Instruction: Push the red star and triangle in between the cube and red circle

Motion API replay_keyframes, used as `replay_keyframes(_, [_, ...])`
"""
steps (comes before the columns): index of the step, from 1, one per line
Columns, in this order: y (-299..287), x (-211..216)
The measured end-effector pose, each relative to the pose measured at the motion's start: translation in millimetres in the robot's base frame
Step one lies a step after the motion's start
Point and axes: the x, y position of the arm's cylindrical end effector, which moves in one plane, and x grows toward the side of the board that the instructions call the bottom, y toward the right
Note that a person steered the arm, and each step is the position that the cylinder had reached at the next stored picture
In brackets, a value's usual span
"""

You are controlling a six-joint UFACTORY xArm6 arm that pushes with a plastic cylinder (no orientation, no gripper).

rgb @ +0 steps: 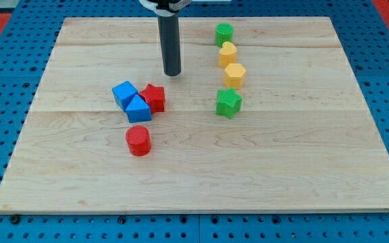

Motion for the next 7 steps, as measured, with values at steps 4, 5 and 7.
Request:
replay_keyframes(4, [-2.9,2.1])
replay_keyframes(5, [-2.9,2.9])
replay_keyframes(7, [-6.7,10.3])
